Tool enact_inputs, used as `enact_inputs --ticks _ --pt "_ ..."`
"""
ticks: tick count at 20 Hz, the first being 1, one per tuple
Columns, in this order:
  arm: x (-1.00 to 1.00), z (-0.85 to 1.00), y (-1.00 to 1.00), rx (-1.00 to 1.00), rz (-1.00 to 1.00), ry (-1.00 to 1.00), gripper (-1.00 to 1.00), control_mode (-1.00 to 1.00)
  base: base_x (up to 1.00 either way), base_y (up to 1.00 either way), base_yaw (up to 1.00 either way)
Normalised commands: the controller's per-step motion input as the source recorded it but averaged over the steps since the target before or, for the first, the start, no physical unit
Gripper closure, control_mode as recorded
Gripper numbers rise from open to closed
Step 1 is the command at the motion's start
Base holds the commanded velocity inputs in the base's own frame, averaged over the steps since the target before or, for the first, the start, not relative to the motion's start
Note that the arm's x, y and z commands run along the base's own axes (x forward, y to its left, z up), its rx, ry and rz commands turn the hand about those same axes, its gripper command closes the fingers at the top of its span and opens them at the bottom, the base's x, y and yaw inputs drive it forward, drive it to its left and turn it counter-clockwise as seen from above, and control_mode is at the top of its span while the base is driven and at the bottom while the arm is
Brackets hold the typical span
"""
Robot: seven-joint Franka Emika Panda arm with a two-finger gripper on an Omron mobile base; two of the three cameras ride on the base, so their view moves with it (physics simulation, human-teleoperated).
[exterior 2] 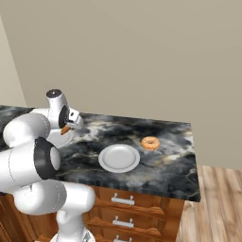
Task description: Place the pastries on the plates.
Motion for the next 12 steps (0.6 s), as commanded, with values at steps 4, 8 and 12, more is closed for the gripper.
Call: enact_inputs --ticks 4,8,12 --pt "0.00 -0.02 0.42 0.00 0.00 0.05 1.00 -1.00 0.00 0.00 0.00" --pt "0.00 -0.21 0.51 0.00 0.01 0.06 1.00 -1.00 0.00 0.00 0.00" --pt "0.00 -0.21 0.49 0.00 0.02 0.04 1.00 -1.00 0.00 0.00 0.00"
